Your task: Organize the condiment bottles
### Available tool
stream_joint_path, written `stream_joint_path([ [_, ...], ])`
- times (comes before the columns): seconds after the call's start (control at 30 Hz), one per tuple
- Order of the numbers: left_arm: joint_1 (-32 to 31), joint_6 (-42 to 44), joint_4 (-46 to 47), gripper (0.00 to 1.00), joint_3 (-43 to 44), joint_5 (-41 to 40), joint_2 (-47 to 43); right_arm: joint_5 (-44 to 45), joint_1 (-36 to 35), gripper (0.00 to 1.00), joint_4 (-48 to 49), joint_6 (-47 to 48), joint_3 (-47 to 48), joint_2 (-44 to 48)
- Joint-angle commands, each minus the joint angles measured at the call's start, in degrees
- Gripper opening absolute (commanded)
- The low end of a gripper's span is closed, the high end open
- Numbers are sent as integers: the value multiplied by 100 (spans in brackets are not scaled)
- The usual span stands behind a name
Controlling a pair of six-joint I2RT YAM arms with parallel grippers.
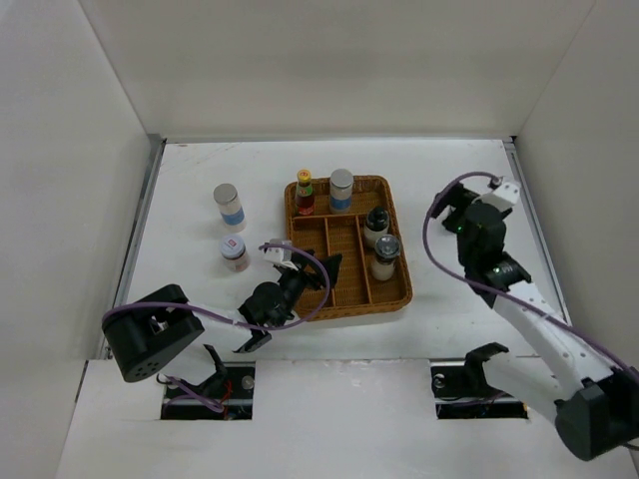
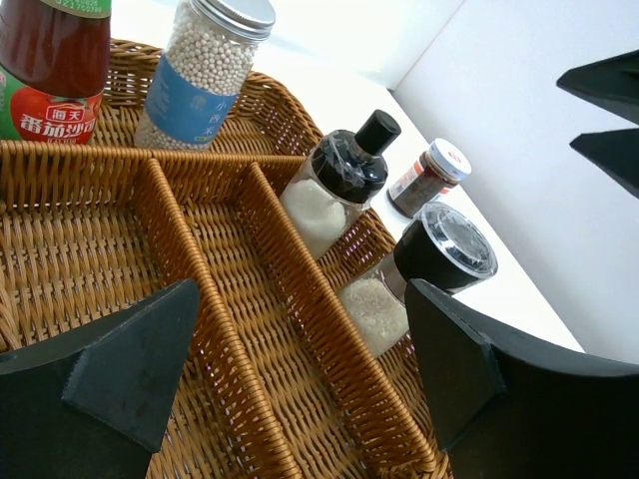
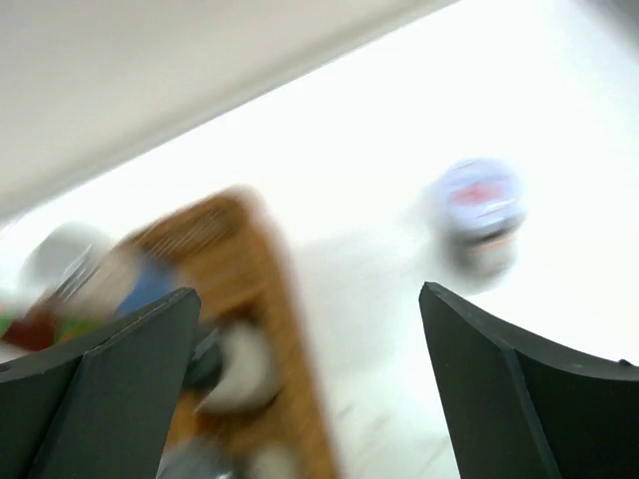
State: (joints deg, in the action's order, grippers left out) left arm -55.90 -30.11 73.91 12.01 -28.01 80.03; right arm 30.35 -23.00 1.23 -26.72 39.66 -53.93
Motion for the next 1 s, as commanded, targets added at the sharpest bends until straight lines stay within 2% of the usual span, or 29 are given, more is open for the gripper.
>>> stream_joint_path([
  [0.0, -4, -74, 308, 84, -6, -12, -102, -301, 1115, 97, 237, 201, 277, -809],
  [0.13, -66, -74, 282, 84, -32, -11, -216, -451, 1830, 96, 96, 658, 1139, -2119],
  [0.37, -66, -74, 282, 84, -15, -3, -145, -978, 1980, 91, -97, 870, 1975, -3509],
  [0.53, -31, -74, 308, 84, 3, -12, -66, -873, 2032, 85, -44, 861, 2002, -3782],
  [0.67, -4, -74, 317, 84, 12, -3, -5, -644, 2024, 85, -36, 870, 1897, -3800],
  [0.8, 5, -92, 317, 84, 12, 24, -22, -785, 2006, 77, -27, 818, 1940, -3967],
  [0.9, 13, -92, 326, 84, 12, -3, -5, -785, 2006, 65, -9, 748, 1923, -4002],
  [0.97, 13, -92, 308, 84, 3, 15, -57, -785, 2006, 65, -9, 712, 1949, -4002],
])
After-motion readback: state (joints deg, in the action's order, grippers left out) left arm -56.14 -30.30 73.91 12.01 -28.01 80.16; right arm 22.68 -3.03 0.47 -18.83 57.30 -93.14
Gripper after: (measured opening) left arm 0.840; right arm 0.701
